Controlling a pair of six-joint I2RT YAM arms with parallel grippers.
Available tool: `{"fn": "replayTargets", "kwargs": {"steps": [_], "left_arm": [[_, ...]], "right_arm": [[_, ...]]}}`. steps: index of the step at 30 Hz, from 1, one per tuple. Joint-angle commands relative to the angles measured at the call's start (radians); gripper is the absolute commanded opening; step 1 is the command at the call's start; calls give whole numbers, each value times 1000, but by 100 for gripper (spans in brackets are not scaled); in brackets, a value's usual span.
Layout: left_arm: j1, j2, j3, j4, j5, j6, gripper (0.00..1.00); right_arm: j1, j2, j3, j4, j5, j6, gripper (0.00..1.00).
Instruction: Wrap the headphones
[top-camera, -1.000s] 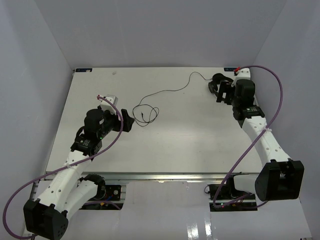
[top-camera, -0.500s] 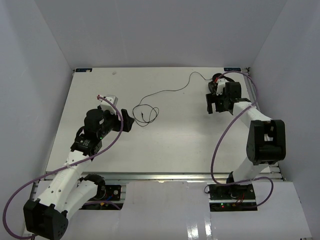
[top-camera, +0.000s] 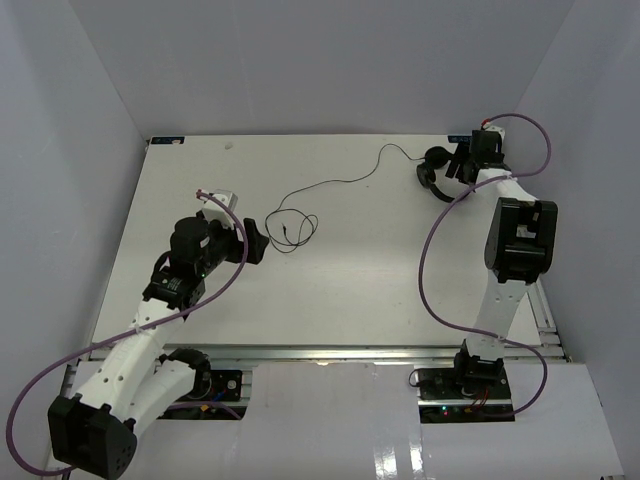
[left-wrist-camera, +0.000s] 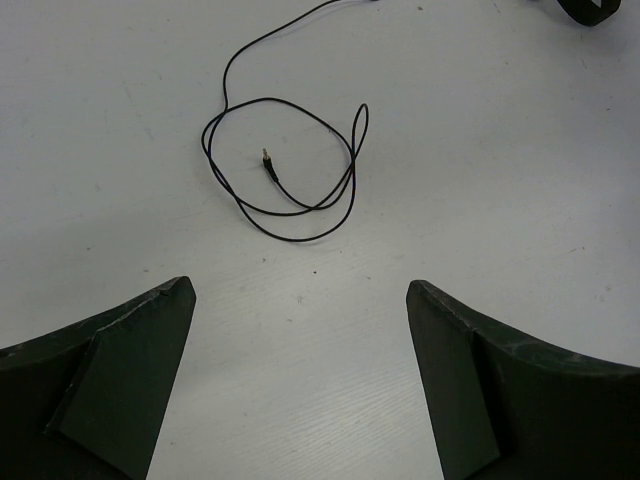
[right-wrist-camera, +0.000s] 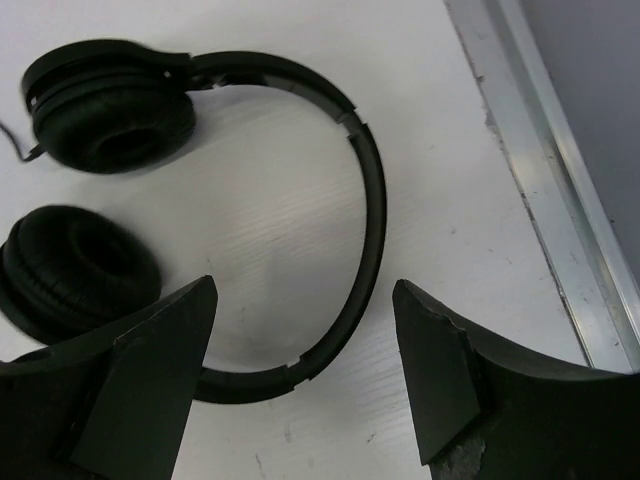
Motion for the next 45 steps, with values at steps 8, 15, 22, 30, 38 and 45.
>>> {"fn": "replayTargets", "kwargs": {"steps": [8, 15, 22, 30, 38, 45], "left_arm": [[5, 25, -1, 17, 6, 18, 98], [5, 21, -2, 17, 3, 17, 98], [5, 20, -3, 17, -1, 19, 98], [5, 19, -2, 17, 0, 19, 98], [5, 9, -9, 17, -1, 21, 98], [4, 4, -13, 19, 4, 22, 98]], "right_arm": [[-24, 148, 146, -61, 188, 114, 73], [-46, 215, 224, -79, 144, 102, 59], [-77, 238, 207, -80, 30, 88, 34], [-104, 216, 131, -84, -88, 108, 31], [-104, 220, 105, -79, -180, 85, 25], [-104, 207, 87, -86, -185, 62, 8]]}}
